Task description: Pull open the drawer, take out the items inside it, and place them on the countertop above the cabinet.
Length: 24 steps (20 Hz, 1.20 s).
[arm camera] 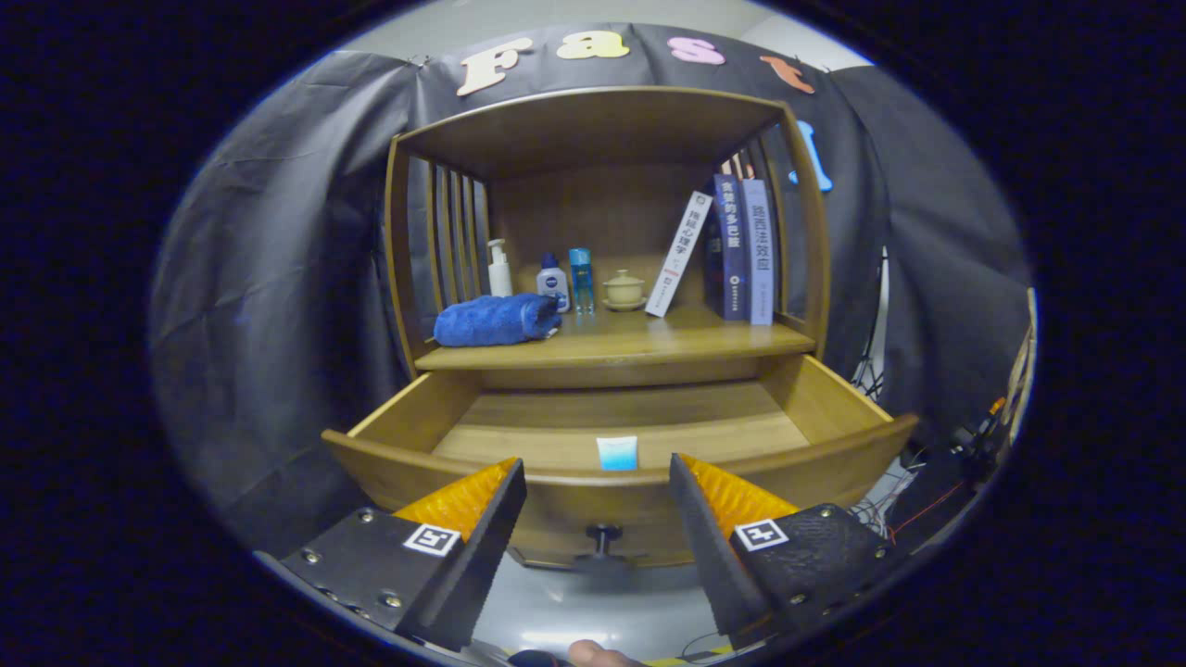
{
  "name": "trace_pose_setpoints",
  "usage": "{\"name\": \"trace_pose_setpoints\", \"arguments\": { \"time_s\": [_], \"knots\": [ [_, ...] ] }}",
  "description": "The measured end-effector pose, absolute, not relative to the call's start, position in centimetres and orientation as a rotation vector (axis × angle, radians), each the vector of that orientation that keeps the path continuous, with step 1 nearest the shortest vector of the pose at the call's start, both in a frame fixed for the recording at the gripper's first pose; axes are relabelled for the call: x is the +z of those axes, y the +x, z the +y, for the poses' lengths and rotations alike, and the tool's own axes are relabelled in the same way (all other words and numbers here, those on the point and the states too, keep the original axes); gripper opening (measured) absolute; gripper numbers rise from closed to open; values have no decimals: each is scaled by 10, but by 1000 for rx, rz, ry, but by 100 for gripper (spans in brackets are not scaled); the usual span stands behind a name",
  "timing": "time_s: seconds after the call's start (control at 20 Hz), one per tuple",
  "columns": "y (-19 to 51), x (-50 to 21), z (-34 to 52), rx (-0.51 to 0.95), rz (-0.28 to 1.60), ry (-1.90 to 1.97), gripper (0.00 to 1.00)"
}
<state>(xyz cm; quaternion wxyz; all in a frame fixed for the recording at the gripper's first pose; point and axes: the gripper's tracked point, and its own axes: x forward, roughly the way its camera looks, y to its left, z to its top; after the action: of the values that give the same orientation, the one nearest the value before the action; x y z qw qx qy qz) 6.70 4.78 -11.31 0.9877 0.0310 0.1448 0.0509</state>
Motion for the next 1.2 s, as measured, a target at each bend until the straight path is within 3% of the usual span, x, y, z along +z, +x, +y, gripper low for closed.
{"name": "trace_pose_setpoints", "arguments": {
  "time_s": [0.35,0.45,0.85,1.05,1.2],
  "knots": [
    [146,-139,69,136,591,101,93],
    [162,-155,63,87,716,112,93],
    [177,-219,51,23,1015,-49,97],
    [173,-238,46,16,1122,-106,86],
    [171,-244,38,-1,1150,-130,54]
  ]
}}
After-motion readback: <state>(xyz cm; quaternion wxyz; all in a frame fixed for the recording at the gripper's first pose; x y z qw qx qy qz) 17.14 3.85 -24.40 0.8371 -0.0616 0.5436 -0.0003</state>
